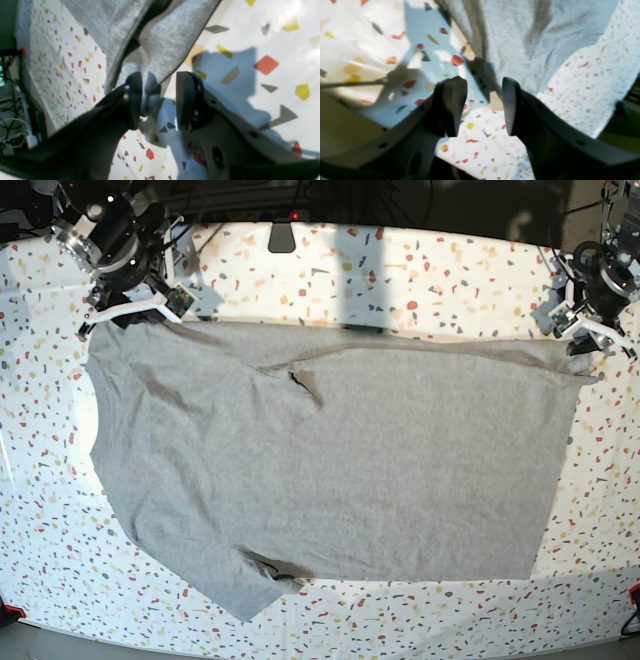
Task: Fold the T-shirt properly
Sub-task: 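Grasp the collar-side corners with both grippers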
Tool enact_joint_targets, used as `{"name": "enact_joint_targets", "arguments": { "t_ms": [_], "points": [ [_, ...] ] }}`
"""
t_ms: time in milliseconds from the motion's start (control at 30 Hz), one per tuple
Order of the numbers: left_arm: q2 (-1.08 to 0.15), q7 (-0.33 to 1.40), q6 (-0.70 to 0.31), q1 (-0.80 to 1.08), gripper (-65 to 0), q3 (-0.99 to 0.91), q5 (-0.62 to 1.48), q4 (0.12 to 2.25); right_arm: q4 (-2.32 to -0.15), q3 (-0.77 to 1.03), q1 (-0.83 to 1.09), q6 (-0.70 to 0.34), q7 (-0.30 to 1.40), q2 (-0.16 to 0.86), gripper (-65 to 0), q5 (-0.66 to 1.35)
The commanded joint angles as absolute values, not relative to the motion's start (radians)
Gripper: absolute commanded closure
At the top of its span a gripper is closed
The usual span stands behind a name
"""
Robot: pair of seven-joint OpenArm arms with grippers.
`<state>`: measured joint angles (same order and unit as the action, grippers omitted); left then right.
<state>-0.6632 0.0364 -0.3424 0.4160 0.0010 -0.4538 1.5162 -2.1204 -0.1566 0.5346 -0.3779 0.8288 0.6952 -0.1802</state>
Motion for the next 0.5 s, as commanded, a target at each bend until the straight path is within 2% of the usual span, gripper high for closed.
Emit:
{"name": "enact_joint_targets", "arguments": {
  "t_ms": [0, 333, 400, 467],
  "points": [
    [-0.679, 0.047, -0.329, 0.41, -21.7, -0.004, -0.477, 1.509, -2.138, -0.149, 0.532, -0.371, 0.824, 0.709, -27.1, -0.186],
    [-0.679, 0.025, -0.334, 0.33, -21.5, -0.004, -0.483, 1.369, -2.177, -0.149, 0.532, -0.348, 0.87, 0.709, -27.1, -0.187],
    [-0.679, 0.025, -0.364, 0.332, -21.4, -0.004, -0.483, 1.369, -2.193, -0.149, 0.532, -0.348, 0.884, 0.709, -27.1, -0.187],
    [-0.678, 0.024, -0.426, 0.333, -14.9, -0.004, -0.482, 1.369, -2.207, -0.149, 0.532, -0.348, 0.892, 0.709, -27.1, -0.187]
  ]
}}
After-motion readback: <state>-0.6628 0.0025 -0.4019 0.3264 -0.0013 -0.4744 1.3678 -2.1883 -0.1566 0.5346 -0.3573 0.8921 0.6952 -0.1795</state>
